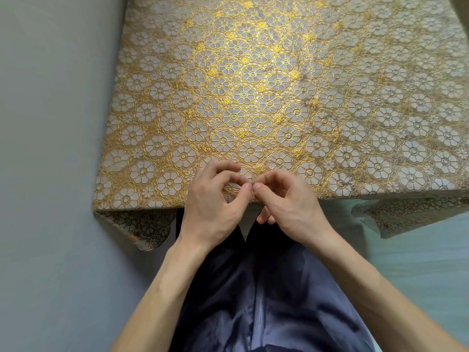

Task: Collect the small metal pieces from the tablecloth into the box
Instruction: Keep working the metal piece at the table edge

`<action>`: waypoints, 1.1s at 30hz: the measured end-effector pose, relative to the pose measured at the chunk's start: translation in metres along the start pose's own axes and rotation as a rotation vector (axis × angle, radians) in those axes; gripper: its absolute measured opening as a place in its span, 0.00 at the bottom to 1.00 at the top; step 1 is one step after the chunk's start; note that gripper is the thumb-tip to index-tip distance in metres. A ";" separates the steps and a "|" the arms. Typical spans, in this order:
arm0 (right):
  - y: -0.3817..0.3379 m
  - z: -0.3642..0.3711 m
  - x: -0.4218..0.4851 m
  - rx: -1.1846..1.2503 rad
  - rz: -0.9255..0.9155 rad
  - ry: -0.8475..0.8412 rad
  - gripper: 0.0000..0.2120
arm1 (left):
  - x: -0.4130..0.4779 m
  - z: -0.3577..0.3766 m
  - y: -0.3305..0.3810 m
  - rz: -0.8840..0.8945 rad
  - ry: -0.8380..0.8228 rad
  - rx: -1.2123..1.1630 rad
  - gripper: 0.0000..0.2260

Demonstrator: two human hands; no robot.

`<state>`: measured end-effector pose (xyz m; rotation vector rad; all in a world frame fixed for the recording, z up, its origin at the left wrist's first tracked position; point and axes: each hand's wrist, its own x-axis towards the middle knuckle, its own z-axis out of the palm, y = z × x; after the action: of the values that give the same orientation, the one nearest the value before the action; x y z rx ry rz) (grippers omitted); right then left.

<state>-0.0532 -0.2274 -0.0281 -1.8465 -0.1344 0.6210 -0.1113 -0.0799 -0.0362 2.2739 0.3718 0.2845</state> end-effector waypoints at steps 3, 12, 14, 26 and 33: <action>0.003 0.000 -0.002 -0.092 -0.080 0.025 0.04 | 0.000 -0.002 0.001 -0.008 -0.019 0.004 0.07; 0.005 -0.001 -0.007 -0.264 -0.236 0.060 0.01 | -0.004 -0.007 -0.001 0.153 -0.002 0.184 0.08; 0.005 0.000 -0.007 -0.246 -0.197 0.076 0.02 | -0.005 -0.005 0.001 0.165 0.028 0.206 0.08; -0.005 -0.003 -0.013 -0.031 0.009 0.059 0.04 | -0.004 -0.004 0.003 -0.014 0.083 -0.058 0.10; -0.006 -0.004 -0.010 0.100 0.053 0.000 0.05 | -0.002 -0.007 0.005 -0.050 0.030 -0.071 0.06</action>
<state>-0.0587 -0.2326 -0.0182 -1.7579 -0.0539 0.6531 -0.1142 -0.0786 -0.0282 2.1898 0.4264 0.3017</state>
